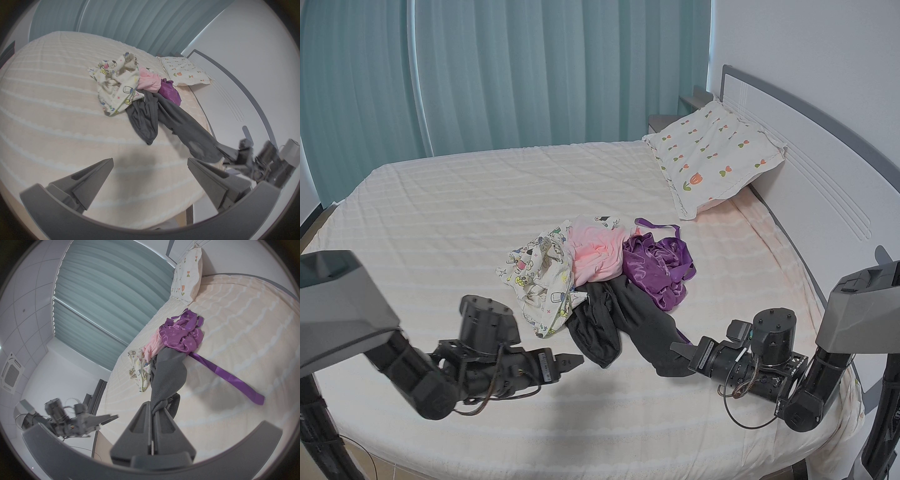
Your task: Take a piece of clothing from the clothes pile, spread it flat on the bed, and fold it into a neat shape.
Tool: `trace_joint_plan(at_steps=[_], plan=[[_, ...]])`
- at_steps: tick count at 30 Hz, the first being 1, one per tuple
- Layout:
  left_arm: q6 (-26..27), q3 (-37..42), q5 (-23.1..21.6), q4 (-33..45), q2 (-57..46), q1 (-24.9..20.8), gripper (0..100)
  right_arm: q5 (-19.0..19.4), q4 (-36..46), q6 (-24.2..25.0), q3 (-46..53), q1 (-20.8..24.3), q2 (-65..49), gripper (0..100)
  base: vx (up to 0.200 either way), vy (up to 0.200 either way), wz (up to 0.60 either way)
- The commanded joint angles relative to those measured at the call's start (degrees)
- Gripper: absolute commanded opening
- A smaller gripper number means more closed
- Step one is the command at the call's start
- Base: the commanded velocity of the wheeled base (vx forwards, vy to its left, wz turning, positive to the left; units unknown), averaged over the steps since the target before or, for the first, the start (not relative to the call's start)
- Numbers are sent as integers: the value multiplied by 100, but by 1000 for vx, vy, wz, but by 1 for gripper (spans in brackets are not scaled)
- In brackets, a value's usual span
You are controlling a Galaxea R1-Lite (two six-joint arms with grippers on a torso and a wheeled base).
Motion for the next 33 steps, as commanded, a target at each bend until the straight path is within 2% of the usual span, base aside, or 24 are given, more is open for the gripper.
trace_joint_plan(at_steps=[1, 13, 20, 25, 33], plan=[[-234, -1049, 133, -139, 1470, -228, 100, 19, -340, 5, 432, 156, -130, 0, 0, 0, 0], [-234, -2420, 282, -104, 2446, -272, 100, 19, -455, 14, 537, 244, -139, 0, 0, 0, 0], [-199, -3176, 599, -51, 2982, -351, 100, -16, -499, 14, 520, 235, -244, 0, 0, 0, 0], [-102, -3704, 845, 362, 3246, -404, 100, -16, -745, 14, 616, 288, -288, 0, 0, 0, 0], [39, -4143, 915, 758, 3351, -465, 100, -25, -771, 14, 669, 288, -253, 0, 0, 0, 0]])
